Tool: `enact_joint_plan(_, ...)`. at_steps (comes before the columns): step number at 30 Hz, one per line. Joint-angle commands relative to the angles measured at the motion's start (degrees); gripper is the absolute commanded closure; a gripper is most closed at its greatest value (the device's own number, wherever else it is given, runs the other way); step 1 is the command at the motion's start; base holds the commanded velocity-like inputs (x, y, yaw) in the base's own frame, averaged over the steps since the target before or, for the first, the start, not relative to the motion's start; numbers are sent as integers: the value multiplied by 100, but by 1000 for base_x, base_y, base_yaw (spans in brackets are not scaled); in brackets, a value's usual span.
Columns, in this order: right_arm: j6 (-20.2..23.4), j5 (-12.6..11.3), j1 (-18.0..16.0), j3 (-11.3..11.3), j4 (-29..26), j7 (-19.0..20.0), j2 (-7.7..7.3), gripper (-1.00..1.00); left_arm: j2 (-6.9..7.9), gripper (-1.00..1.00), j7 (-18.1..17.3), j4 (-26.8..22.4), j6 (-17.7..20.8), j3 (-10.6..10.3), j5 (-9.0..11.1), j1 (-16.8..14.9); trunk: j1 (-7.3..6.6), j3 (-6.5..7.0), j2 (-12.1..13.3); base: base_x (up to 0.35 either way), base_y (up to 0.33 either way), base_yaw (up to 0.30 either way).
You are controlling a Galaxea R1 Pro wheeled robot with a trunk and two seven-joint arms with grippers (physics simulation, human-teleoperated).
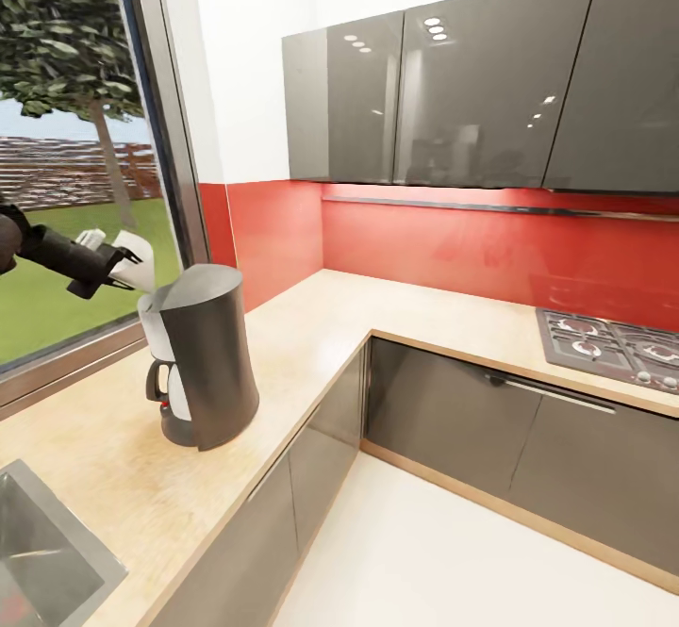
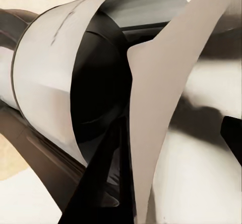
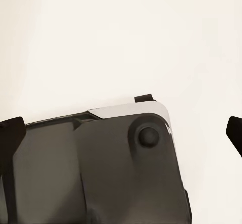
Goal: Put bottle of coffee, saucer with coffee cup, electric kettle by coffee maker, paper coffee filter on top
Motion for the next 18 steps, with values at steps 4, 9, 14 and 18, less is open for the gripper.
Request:
enact_joint_plan(4,-23,-43,-2,-14,4,3,1,-100,0,100,49,1,15,-16,60,6,2,-4,-5,18,0,0)
enact_joint_plan(9,-23,-43,-2,-14,4,3,2,-100,-2,100,49,59,3,-10,60,15,2,-4,-5,97,0,0)
enact_joint_plan(14,-23,-43,-2,-14,4,3,2,-100,0,100,49,104,-1,-8,60,24,2,-4,-5,17,0,0)
enact_joint_plan(18,-23,-43,-2,-14,7,3,3,-100,3,100,49,109,-9,-8,60,144,2,-4,-5,1,0,0)
